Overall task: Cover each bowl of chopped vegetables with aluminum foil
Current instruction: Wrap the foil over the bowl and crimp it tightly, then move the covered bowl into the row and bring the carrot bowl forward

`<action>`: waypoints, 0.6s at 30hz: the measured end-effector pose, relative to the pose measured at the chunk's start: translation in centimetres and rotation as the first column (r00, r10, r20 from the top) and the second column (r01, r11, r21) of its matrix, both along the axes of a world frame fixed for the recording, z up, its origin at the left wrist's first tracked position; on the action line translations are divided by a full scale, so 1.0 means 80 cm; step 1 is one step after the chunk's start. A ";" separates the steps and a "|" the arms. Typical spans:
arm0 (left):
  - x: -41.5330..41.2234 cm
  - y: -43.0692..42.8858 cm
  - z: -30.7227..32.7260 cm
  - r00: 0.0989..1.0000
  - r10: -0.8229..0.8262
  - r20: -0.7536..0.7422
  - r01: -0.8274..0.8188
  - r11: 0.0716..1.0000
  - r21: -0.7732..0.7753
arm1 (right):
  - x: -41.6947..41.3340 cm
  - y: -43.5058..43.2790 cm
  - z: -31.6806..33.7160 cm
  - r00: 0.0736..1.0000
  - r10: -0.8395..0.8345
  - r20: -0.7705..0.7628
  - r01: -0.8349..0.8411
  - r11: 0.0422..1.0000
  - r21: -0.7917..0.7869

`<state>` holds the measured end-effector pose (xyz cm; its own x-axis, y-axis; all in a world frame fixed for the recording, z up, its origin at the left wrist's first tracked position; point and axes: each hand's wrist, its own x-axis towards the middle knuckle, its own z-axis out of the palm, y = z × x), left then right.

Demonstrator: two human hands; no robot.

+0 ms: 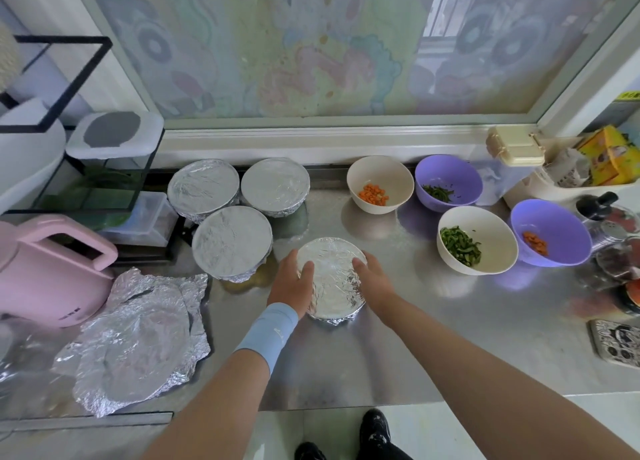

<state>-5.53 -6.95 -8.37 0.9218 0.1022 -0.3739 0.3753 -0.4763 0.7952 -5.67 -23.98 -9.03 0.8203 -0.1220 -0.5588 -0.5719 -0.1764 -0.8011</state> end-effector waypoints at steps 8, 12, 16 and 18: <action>0.051 -0.022 0.062 0.979 -0.191 0.073 0.176 0.969 0.172 | 0.040 -0.028 0.067 0.998 0.021 0.055 -0.012 0.986 -0.167; 0.107 -0.060 0.095 0.971 -0.228 0.069 0.216 0.965 0.146 | 0.091 -0.066 0.096 0.997 -0.002 0.081 0.023 0.964 -0.264; 0.164 -0.102 0.105 0.980 -0.201 0.012 0.198 0.974 0.113 | 0.144 -0.098 0.095 1.000 -0.019 -0.009 0.015 0.948 -0.317; 0.189 -0.121 0.101 0.986 -0.161 -0.037 0.164 0.982 0.097 | 0.167 -0.114 0.083 0.999 -0.025 -0.040 0.011 0.945 -0.328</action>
<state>9.56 -16.60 -0.26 0.9181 -0.0100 -0.3961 0.3086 -0.6093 0.7305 7.73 -33.12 -2.37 0.7921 -0.3188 -0.5205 -0.6103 -0.4141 -0.6753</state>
